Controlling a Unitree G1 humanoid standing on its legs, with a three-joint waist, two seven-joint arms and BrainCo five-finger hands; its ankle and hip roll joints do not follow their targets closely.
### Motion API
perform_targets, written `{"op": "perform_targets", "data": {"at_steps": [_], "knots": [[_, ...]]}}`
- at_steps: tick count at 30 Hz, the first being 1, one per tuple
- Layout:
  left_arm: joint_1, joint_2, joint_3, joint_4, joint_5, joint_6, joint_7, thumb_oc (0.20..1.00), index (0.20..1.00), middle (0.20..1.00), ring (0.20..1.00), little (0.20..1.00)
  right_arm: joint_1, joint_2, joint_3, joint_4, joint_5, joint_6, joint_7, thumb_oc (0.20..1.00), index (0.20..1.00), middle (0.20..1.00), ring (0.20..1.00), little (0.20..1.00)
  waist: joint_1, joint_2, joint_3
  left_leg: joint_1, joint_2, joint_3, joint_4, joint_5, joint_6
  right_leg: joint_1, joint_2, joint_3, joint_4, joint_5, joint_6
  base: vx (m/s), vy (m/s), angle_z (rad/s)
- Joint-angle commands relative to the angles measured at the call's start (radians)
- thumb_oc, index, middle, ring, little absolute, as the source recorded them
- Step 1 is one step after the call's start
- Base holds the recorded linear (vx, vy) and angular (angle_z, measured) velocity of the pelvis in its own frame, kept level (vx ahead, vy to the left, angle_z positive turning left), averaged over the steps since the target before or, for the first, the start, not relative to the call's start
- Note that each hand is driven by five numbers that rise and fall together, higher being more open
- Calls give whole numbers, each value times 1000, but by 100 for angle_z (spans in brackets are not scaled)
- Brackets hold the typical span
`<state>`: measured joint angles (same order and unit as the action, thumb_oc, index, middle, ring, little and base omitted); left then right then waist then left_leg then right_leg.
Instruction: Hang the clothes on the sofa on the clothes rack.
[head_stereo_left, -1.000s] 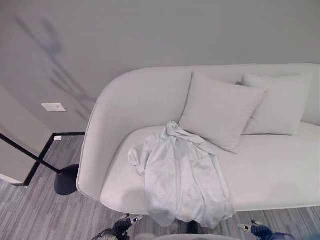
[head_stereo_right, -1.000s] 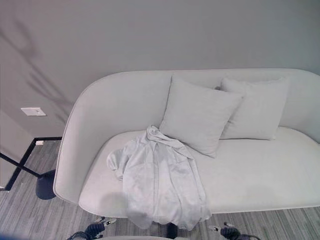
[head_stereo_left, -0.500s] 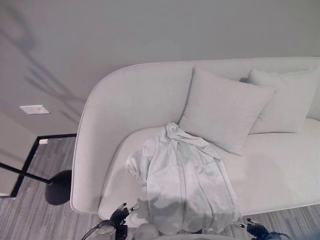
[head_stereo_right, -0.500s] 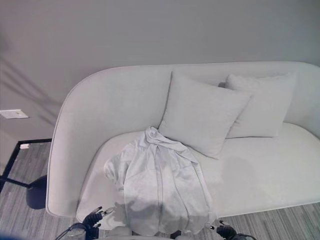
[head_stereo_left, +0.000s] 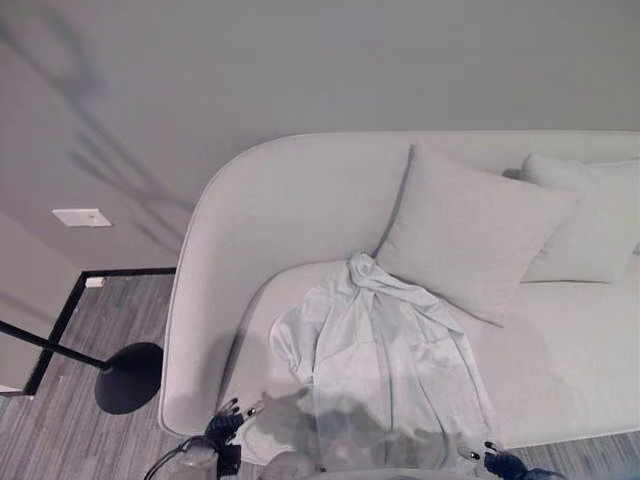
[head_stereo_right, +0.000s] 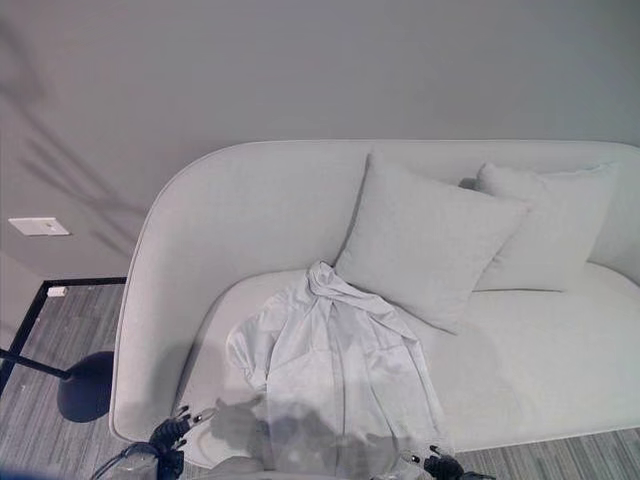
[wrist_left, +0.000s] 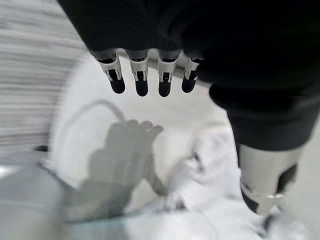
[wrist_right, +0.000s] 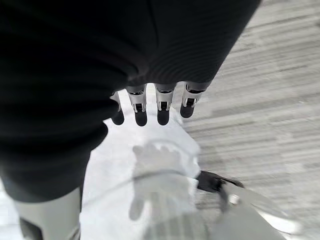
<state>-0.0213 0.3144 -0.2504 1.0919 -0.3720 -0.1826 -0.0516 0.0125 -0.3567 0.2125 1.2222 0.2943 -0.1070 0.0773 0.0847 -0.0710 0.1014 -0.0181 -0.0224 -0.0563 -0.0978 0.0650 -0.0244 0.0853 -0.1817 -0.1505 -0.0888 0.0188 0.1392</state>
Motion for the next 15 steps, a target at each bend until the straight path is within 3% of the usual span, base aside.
{"op": "perform_targets", "data": {"at_steps": [1, 4, 6, 11, 15], "knots": [[-89, 51, -34, -235, 18, -48, 30, 1000, 1000, 1000, 1000, 1000, -110, -126, -55, -89, 2, -20, -44, 1000, 1000, 1000, 1000, 1000, 18, 9, 59, -12, 56, -6, 10, -70, -38, -105, -119, -11, 2, 132, 104, -200, -64, 2], [-113, 62, -50, -286, 29, -49, 39, 1000, 1000, 1000, 1000, 1000, -144, -151, -59, -114, 3, -22, -57, 1000, 1000, 1000, 1000, 1000, 16, 13, 81, -31, 59, -7, 10, -61, -39, -126, -118, -9, 2, 139, 104, -131, -25, 4], [-244, 70, -129, -337, 49, -50, 66, 1000, 1000, 1000, 1000, 1000, -293, -232, -36, -98, 14, -25, -87, 1000, 1000, 1000, 1000, 1000, 9, 17, 138, -84, 68, -13, 10, -37, -44, -180, -105, 2, 2, 154, 98, -238, -29, 4], [-521, 82, -239, -281, 109, -36, 124, 1000, 1000, 1000, 1000, 1000, -509, -306, 36, -148, 37, -37, -134, 1000, 1000, 1000, 1000, 1000, -7, 8, 236, -161, 92, -29, 10, 1, -59, -247, -75, 13, 7, 162, 87, -165, -26, -5], [-633, 90, -284, -235, 133, -28, 137, 1000, 1000, 1000, 1000, 1000, -612, -330, 73, -101, 63, -47, -141, 1000, 1000, 1000, 1000, 1000, -7, 14, 274, -204, 98, -43, 10, 19, -68, -282, -65, 8, 7, 164, 85, -69, -26, 3]]}}
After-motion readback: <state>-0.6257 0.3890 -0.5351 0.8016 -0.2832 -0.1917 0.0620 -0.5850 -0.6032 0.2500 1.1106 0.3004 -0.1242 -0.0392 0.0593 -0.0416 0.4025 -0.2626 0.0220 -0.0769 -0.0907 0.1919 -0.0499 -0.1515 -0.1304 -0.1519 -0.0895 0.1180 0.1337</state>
